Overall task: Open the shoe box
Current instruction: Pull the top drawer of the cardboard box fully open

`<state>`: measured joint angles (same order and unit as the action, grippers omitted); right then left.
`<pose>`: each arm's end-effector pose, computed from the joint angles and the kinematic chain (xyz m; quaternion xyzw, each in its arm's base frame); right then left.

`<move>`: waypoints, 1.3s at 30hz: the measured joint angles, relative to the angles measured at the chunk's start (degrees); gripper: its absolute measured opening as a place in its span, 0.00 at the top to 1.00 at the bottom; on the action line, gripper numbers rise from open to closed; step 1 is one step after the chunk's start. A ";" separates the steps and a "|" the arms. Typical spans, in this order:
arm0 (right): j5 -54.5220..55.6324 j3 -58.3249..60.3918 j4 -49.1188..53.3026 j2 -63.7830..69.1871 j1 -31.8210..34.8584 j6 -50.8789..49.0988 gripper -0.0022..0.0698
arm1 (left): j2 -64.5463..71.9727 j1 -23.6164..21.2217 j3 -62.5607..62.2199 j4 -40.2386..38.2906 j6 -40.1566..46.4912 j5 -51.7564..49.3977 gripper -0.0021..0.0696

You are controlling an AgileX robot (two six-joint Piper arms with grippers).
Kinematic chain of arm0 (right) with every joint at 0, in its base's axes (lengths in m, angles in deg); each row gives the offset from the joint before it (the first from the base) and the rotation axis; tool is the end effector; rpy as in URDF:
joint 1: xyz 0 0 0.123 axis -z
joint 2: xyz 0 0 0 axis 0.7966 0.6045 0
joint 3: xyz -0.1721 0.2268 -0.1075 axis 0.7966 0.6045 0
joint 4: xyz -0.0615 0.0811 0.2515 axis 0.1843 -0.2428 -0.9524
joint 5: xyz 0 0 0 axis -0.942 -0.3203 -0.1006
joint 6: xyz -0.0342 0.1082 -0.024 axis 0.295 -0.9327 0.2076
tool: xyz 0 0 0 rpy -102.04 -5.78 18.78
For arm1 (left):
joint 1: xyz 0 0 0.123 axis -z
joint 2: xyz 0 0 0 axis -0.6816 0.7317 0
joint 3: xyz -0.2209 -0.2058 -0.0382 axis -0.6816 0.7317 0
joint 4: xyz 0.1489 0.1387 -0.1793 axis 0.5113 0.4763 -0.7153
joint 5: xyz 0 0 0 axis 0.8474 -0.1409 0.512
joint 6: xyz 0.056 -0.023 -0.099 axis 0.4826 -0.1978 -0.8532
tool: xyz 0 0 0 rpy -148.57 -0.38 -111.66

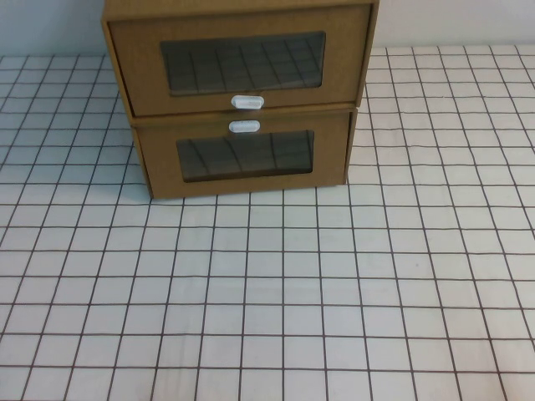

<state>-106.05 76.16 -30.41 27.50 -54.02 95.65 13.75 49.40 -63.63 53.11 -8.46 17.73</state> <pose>0.0771 0.0097 0.1659 0.0043 0.8004 0.0587 0.5966 0.0761 -0.0039 0.1614 0.0856 0.8056 0.0211 0.5859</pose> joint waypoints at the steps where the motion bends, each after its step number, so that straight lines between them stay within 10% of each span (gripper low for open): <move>1: 0.00 0.00 0.00 0.00 0.00 0.00 0.99 | 0.00 0.00 0.00 0.00 0.00 0.00 0.97; 25: 0.00 0.00 0.00 0.00 0.00 0.00 0.99 | 0.00 0.00 0.00 -6.69 -24.13 20.33 0.97; 39: 0.00 0.00 0.00 0.00 0.00 0.00 0.99 | 26.70 1.11 -34.07 -9.46 -12.66 -7.70 0.97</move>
<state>-106.05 76.16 -30.41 27.50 -54.02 95.65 40.46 50.51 -97.70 43.65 -21.12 10.03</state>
